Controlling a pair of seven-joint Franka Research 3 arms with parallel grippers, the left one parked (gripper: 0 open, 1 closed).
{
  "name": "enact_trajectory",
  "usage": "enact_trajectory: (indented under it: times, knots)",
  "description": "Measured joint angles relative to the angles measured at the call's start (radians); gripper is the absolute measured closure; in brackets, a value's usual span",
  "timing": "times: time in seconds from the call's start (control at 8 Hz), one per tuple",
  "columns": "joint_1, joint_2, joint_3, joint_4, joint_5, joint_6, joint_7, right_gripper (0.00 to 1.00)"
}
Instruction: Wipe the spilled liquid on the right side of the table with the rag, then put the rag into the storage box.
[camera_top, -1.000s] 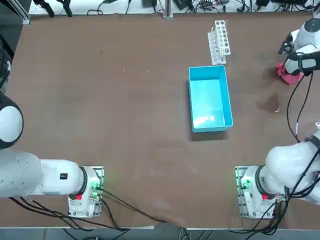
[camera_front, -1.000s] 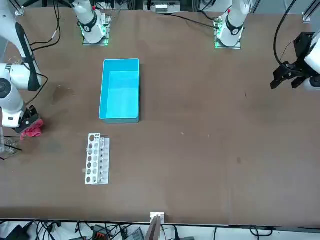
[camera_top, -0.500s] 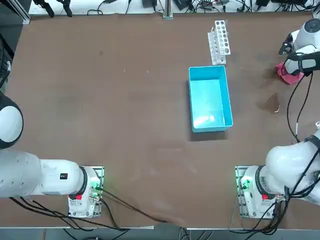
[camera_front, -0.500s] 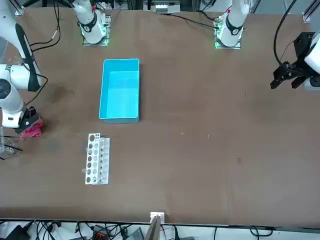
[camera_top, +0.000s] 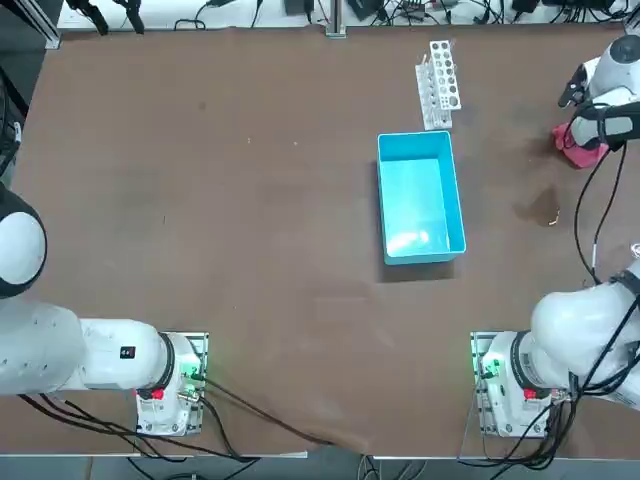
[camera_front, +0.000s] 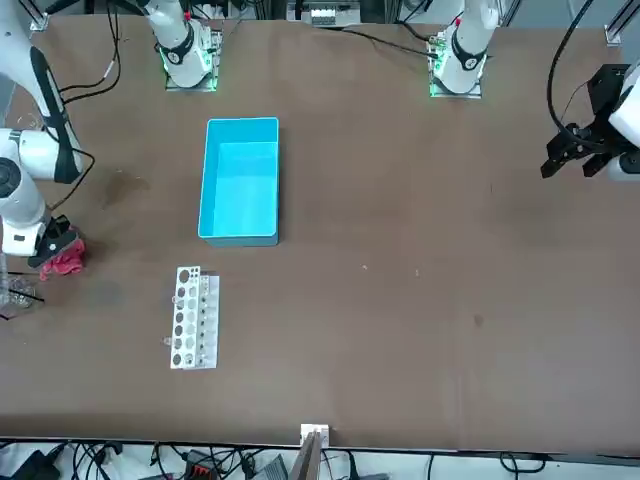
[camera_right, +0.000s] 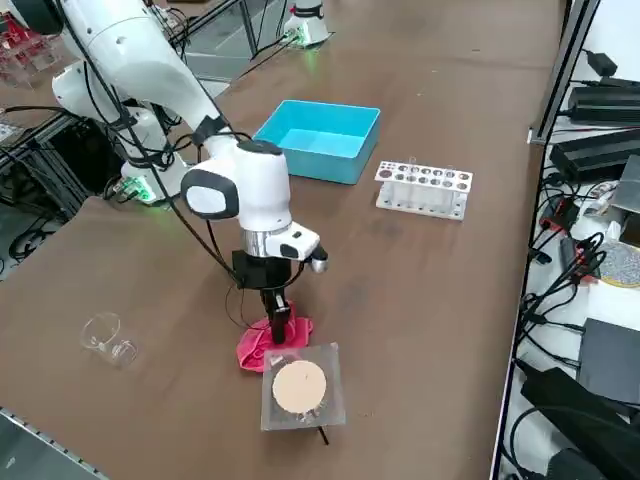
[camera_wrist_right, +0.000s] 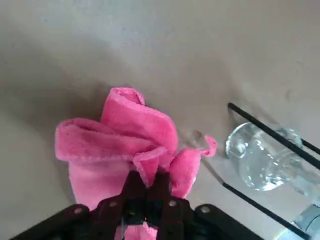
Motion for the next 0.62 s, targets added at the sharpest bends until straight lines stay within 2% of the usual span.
enact_trajectory:
  times: [0.38,0.62]
  knots:
    - [0.0,-0.054,0.003,0.012,0.001,-0.047,0.003,0.98]
    - [0.001,-0.14,0.024,0.018,0.036,-0.162,0.004,0.98]
